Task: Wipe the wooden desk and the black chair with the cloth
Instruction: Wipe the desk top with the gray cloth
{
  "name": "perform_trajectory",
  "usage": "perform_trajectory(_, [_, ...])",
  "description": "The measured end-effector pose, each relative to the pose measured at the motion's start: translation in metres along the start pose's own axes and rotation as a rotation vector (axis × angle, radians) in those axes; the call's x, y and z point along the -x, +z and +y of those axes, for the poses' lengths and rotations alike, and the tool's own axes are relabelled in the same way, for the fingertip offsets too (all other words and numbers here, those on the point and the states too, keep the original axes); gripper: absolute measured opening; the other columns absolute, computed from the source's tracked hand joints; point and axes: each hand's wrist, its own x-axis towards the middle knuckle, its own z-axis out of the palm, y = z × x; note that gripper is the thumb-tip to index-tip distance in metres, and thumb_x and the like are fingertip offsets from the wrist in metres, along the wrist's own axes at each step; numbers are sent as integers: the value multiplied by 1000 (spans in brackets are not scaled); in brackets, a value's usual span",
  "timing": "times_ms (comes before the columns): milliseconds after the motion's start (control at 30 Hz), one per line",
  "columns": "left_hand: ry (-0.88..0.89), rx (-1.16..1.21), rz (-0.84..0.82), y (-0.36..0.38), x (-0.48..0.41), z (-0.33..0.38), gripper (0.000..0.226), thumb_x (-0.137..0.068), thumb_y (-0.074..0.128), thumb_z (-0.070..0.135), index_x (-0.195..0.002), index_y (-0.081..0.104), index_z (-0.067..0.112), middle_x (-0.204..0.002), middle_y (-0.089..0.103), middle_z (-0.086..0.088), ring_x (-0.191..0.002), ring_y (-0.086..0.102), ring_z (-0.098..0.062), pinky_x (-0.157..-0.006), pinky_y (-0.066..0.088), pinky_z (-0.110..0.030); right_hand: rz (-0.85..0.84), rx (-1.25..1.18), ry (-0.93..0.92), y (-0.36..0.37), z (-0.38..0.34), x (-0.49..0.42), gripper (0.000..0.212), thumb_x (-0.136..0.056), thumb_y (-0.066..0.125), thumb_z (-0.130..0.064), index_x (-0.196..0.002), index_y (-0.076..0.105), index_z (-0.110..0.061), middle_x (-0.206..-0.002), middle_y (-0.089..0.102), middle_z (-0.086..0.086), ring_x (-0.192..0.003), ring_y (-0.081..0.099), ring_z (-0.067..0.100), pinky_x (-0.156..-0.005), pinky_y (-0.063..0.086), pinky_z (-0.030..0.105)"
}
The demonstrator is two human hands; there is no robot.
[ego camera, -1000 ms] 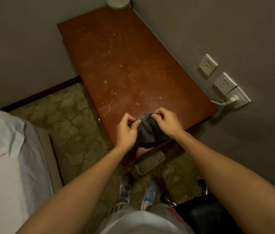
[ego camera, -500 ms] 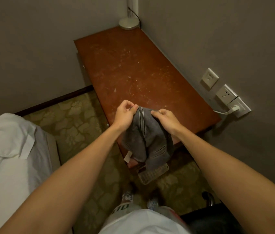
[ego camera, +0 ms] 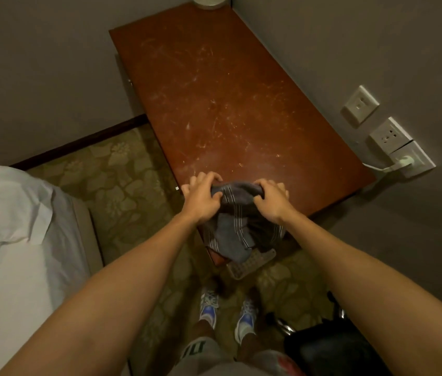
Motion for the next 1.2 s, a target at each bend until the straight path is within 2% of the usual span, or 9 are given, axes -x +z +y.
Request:
perform_trajectory(200, [15,-36,125,42,14,-17,27,-93,61,18,-120,56,19,-123,44,-2,-117,41,-23,-101,35,-37,527,131,79,32,9,1,44,-94,57,-16,-136,44,-14,-141,37,11,-132,34,31,-111,28,45])
perform_trajectory(333, [214,-103,28,81,40,-25,16,-97,58,26,-109,62,16,-113,53,-2,-107,54,-25,-89,44,-38,205,189,-164,65,32,10,22,-96,52,-18,-117,57,-14,-121,49,6,-117,47,26,-99,39,38])
perform_trajectory(400, [214,-151,-32,100,41,-22,27,-99,52,34,-119,61,18,-126,53,-3,-121,50,-28,-98,39,-40,79,243,-173,81,45,7,31,-98,50,-24,-128,55,-17,-137,46,7,-131,42,28,-107,34,40])
perform_trajectory(533, [66,-282,-298,124,19,-33,72,-99,35,63,-158,17,26,-166,5,-8,-152,5,-31,-122,5,-49,-77,324,36,97,56,-14,70,-97,49,-40,-156,15,-24,-166,-10,9,-152,-12,33,-120,3,54])
perform_trajectory(733, [307,-615,-481,101,-6,-80,106,-79,32,90,-154,-21,38,-162,-32,2,-150,-25,-30,-117,-10,-63,-264,470,-12,87,66,-26,110,-84,58,-58,-156,-19,-28,-159,-34,13,-145,-32,39,-118,-9,61])
perform_trajectory(833, [357,-699,-505,93,-4,-82,106,-81,41,84,-159,-10,32,-165,-23,-3,-151,-19,-31,-117,-8,-65,-283,559,-54,90,65,-19,113,-81,57,-63,-156,-18,-25,-159,-31,17,-146,-30,38,-117,-13,63])
perform_trajectory(967, [420,-308,-143,102,-1,-61,60,-90,44,52,-137,55,15,-143,46,-10,-136,39,-34,-118,18,-45,82,368,-64,101,72,-14,78,-91,47,-55,-155,23,-17,-164,4,17,-150,5,37,-121,5,56])
perform_trajectory(1067, [209,-197,-107,132,-4,-48,59,-101,40,46,-152,35,15,-158,25,-13,-148,19,-35,-121,14,-45,163,395,-50,111,86,-20,74,-96,32,-56,-157,24,-15,-165,8,18,-151,9,37,-122,5,54])
perform_trajectory(1200, [182,-304,-69,158,2,-57,68,-104,23,56,-161,2,26,-167,-11,-8,-152,-19,-30,-123,-9,-47,204,611,-198,120,99,-24,80,-95,27,-68,-159,17,-21,-165,10,20,-153,5,37,-121,-2,61])
